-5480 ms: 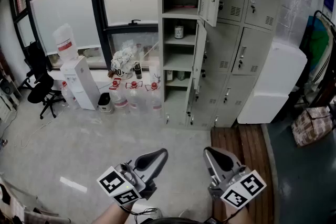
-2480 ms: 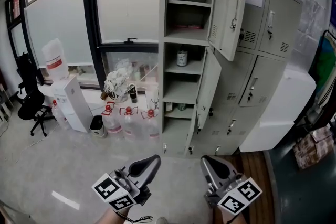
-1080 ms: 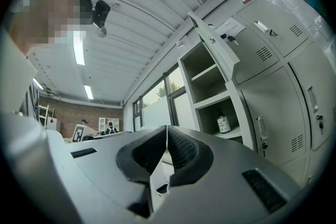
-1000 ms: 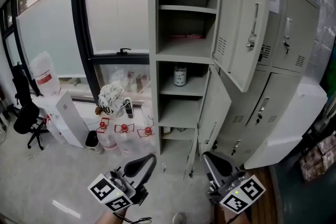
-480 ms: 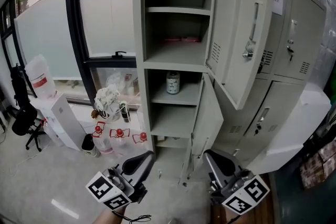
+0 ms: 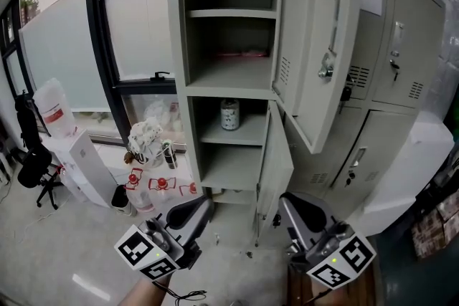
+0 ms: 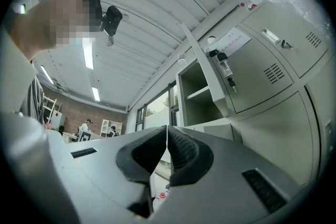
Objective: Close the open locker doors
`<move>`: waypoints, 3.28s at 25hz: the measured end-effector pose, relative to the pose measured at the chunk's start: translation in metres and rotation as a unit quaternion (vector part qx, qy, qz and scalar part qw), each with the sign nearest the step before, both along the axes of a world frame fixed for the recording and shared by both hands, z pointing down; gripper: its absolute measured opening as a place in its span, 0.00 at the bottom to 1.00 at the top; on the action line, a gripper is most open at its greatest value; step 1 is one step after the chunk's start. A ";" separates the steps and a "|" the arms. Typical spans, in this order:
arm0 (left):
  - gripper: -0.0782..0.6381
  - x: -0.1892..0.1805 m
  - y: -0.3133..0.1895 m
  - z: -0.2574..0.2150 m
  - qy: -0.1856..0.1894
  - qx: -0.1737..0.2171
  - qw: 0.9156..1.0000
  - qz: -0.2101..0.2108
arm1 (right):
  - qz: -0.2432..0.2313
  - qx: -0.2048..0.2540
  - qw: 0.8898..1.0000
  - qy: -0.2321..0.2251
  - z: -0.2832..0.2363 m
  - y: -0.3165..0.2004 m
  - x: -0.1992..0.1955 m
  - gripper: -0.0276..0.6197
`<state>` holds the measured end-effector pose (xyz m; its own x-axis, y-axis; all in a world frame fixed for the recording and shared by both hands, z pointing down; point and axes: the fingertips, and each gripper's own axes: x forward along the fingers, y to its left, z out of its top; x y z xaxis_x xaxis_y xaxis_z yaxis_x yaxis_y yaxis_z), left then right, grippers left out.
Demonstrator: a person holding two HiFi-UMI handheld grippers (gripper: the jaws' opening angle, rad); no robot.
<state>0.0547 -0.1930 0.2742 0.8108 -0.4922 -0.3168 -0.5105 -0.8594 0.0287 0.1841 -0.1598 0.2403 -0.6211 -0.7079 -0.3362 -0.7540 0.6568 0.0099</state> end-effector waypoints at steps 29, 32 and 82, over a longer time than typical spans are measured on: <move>0.12 0.026 -0.046 -0.074 0.000 0.076 0.994 0.084 | 0.186 0.099 0.978 -0.002 -0.115 -0.028 0.073 0.07; 0.12 0.025 -0.050 -0.080 0.002 0.083 0.993 0.089 | 0.200 0.103 0.974 -0.003 -0.123 -0.033 0.077 0.07; 0.12 -0.068 -0.091 -0.078 0.030 0.074 0.990 0.115 | 0.207 0.105 0.972 0.035 -0.127 -0.064 -0.044 0.07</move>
